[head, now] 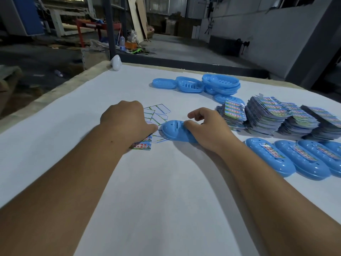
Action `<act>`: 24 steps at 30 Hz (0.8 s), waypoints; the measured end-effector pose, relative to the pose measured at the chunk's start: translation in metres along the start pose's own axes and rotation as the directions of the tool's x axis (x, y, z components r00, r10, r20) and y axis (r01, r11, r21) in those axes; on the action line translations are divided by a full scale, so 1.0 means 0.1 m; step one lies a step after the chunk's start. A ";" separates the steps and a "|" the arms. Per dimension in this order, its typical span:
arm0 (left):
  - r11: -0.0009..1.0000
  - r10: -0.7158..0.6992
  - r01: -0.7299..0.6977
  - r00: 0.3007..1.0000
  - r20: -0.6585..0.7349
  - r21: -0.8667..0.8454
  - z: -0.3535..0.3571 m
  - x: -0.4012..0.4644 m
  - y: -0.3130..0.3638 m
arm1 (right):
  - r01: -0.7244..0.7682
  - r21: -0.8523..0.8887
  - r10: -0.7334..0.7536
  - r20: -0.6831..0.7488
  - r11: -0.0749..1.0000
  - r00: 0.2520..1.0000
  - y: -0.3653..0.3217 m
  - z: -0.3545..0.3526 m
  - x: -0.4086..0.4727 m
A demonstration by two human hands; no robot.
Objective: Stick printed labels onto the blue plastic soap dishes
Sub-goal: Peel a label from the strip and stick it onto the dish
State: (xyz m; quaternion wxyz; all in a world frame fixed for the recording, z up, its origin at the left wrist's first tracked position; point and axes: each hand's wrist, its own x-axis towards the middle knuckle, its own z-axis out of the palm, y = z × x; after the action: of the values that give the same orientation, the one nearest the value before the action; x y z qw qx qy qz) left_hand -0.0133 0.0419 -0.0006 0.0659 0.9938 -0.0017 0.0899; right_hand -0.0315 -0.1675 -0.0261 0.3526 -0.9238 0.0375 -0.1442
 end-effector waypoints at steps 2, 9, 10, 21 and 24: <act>0.999 0.012 -0.012 1.000 0.010 -0.047 -0.01 0.01 0.00 | 0.002 -0.002 -0.002 0.000 1.000 1.000 0.00 0.00 -0.01; 0.954 -0.008 0.015 1.000 0.026 -0.298 -0.07 0.05 -0.01 | 0.008 -0.010 -0.008 -0.017 1.000 1.000 -0.01 -0.01 -0.01; 0.939 -0.014 0.016 1.000 0.008 -0.343 -0.07 0.07 -0.01 | 0.010 -0.005 -0.010 -0.023 1.000 1.000 -0.01 -0.01 -0.01; 0.373 -0.110 -0.048 0.989 -0.095 -0.926 -0.21 0.06 0.11 | 0.199 0.365 -0.158 -0.140 0.910 0.977 -0.20 -0.04 -0.12; 0.286 -0.079 -0.040 0.995 -0.065 -0.957 -0.18 0.06 0.14 | 0.128 0.499 -0.113 -0.061 0.857 0.992 -0.23 -0.05 -0.12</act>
State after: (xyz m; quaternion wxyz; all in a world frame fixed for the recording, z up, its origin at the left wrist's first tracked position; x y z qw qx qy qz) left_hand -0.0111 0.0300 0.0198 0.6474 0.7516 -0.0396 0.1197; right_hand -0.0452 -0.1511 -0.0104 0.5701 -0.7988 -0.0538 -0.1844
